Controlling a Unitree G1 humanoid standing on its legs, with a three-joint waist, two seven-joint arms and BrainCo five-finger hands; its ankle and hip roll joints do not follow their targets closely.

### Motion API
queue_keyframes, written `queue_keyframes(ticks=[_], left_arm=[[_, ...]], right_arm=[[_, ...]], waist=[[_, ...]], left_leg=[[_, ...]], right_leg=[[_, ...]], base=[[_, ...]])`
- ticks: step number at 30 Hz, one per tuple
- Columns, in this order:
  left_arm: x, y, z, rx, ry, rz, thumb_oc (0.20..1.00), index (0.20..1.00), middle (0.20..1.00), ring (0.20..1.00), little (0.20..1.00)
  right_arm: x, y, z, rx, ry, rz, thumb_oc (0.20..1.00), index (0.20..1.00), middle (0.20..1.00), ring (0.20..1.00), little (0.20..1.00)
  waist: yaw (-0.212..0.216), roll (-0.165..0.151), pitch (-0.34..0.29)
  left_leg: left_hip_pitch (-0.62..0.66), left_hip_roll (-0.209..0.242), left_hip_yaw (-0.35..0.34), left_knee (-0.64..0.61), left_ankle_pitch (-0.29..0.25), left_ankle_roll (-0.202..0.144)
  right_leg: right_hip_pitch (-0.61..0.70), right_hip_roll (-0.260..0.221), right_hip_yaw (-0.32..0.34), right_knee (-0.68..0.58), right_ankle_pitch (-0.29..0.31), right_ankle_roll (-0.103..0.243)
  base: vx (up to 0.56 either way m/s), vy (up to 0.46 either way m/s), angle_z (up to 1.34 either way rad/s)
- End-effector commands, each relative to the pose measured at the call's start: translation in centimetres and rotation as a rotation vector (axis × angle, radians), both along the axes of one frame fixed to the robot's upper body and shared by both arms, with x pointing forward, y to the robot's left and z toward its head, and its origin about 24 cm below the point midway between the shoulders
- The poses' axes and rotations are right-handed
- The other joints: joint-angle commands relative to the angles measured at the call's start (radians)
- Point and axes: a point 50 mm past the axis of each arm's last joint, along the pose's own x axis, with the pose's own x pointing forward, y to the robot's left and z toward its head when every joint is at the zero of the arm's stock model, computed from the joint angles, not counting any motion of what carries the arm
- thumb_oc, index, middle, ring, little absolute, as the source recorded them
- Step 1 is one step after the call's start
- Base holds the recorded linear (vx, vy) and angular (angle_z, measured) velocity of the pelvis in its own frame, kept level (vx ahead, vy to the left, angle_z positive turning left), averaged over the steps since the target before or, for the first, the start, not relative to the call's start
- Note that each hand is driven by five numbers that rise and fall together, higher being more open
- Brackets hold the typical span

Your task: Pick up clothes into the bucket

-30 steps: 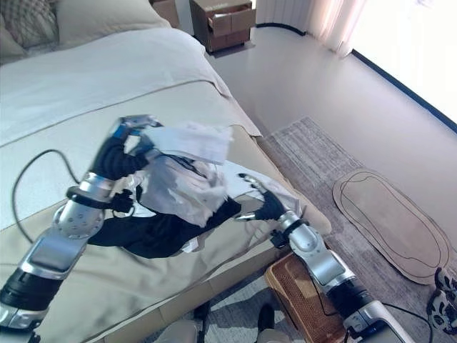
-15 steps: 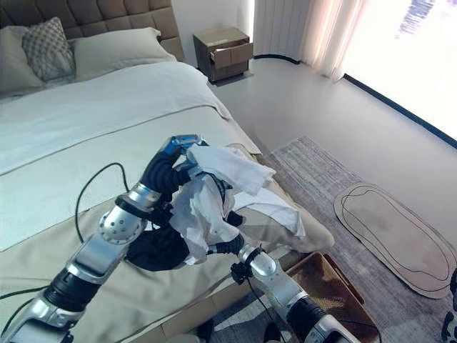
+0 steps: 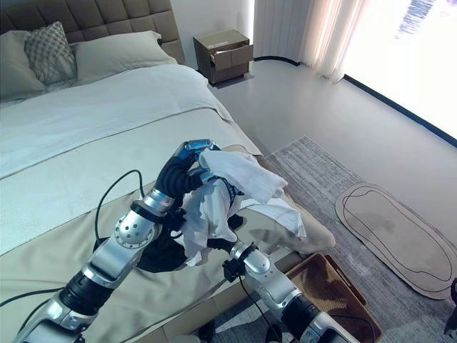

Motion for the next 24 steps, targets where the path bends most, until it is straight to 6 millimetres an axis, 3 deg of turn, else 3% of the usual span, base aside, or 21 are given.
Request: queue_keyframes(ticks=[1,8,14,16,20,23,24], left_arm=[[0.5,-0.4,3.1,-0.074,-0.116,-0.017,0.200,0.200,0.200,0.200,0.200],[0.9,1.0,2.5,-0.048,-0.118,0.073,0.200,0.200,0.200,0.200,0.200],[1.1,3.4,1.4,-0.053,-0.094,0.190,0.200,0.200,0.200,0.200,0.200],[1.1,4.8,0.0,-0.077,-0.043,0.262,0.200,0.200,0.200,0.200,0.200],[1.0,6.3,-2.6,-0.151,0.093,0.314,0.200,0.200,0.200,0.200,0.200],[0.9,6.7,-3.9,-0.164,0.163,0.308,0.200,0.200,0.200,0.200,0.200],[0.8,6.8,-5.6,-0.161,0.244,0.301,0.200,0.200,0.200,0.200,0.200]], right_arm=[[0.4,2.6,3.6,0.155,-0.102,0.041,0.200,0.200,0.200,0.200,0.200],[-0.3,0.2,2.2,0.162,-0.034,-0.005,0.200,0.200,0.200,0.200,0.200],[-1.7,-3.6,1.0,0.192,0.023,-0.047,0.200,0.200,0.200,0.200,0.200],[-2.4,-6.5,-0.1,0.272,0.101,-0.143,0.200,0.200,0.200,0.200,0.200],[-3.2,-9.7,-1.0,0.536,0.196,-0.356,0.200,0.200,0.200,0.200,0.200],[-3.4,-10.9,-1.0,0.610,0.192,-0.442,0.200,0.200,0.200,0.200,0.200],[-3.3,-11.7,-0.4,0.659,0.163,-0.491,0.200,0.200,0.200,0.200,0.200]], waist=[[0.015,-0.043,-0.013],[0.006,-0.048,-0.018],[-0.005,-0.056,-0.023],[-0.014,-0.060,-0.028],[-0.029,-0.064,-0.035],[-0.035,-0.064,-0.039],[-0.042,-0.064,-0.042]], left_leg=[[0.032,0.029,0.066,0.057,-0.086,0.024],[0.039,0.028,0.070,0.059,-0.092,0.025],[0.046,0.029,0.076,0.054,-0.094,0.023],[0.050,0.031,0.079,0.052,-0.095,0.022],[0.054,0.031,0.085,0.048,-0.095,0.021],[0.058,0.032,0.088,0.047,-0.096,0.020],[0.062,0.032,0.092,0.045,-0.097,0.021]], right_leg=[[-0.017,-0.061,-0.023,0.037,0.019,0.040],[-0.011,-0.063,-0.020,0.039,0.018,0.041],[-0.009,-0.063,-0.019,0.036,0.017,0.043],[-0.005,-0.063,-0.019,0.035,0.015,0.044],[-0.005,-0.064,-0.016,0.036,0.016,0.046],[-0.005,-0.064,-0.012,0.037,0.016,0.047],[-0.007,-0.063,-0.007,0.038,0.018,0.048]], base=[[0.00,0.000,0.00],[0.00,0.000,0.00],[0.00,-0.001,-0.02],[0.00,0.000,0.00],[0.00,0.001,-0.05],[0.01,0.005,-0.10],[0.01,0.000,-0.08]])
